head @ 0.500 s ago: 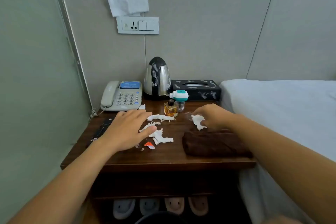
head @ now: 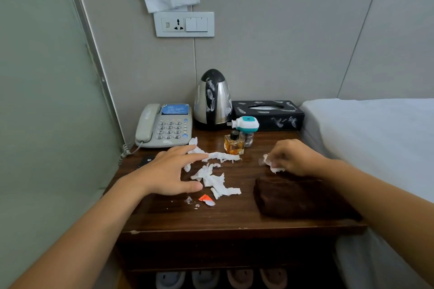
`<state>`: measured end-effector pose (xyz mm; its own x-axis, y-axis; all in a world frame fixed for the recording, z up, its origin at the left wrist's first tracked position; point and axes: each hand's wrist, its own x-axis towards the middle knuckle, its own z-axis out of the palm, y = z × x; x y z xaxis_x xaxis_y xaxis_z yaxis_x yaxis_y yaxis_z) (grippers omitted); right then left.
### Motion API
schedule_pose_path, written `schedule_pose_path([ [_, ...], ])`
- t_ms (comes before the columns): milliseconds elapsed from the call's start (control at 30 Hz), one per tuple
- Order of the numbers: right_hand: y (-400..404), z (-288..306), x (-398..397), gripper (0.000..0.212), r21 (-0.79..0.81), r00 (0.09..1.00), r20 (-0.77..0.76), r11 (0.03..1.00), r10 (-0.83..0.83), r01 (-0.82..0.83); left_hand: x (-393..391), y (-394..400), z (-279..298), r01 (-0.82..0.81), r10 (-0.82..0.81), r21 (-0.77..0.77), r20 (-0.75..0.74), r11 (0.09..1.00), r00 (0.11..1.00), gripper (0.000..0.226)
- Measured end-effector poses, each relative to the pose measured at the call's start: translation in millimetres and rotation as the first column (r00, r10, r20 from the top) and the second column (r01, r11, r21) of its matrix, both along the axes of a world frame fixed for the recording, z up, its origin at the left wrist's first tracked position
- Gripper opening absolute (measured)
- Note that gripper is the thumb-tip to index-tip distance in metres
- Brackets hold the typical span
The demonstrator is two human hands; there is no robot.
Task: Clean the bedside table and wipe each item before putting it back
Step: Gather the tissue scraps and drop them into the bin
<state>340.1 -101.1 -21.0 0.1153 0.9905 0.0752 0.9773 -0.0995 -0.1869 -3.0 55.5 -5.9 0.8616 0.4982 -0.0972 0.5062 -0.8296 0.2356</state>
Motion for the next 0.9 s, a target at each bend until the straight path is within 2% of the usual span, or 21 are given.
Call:
schedule_pose_path([
  [133,-1,6,-9,0.016,-0.033,0.997,0.071,0.999,0.013,-0.010,13,1,3,0.025,-0.027,-0.040,-0.062,0.999,0.998,0.091],
  [267,6,19,-35,0.008,0.103,0.996,0.060,0.992,0.071,-0.077,24,6,4,-0.017,0.009,-0.077,-0.097,0.997,0.995,0.105],
  [433,17,32,-78,0.004,0.072,0.986,0.090,0.987,0.137,-0.143,35,0,0,-0.001,-0.014,-0.133,-0.110,0.991,0.994,0.119],
  [667,14,25,-77,0.004,0.121,0.988,0.090,0.984,0.122,-0.133,44,-10,2,0.053,-0.056,-0.067,-0.043,0.996,0.998,0.091],
  [900,10,15,-75,0.008,0.153,0.989,0.048,0.977,0.140,-0.146,37,-16,-12,0.011,0.003,-0.108,0.130,0.994,0.992,0.054],
])
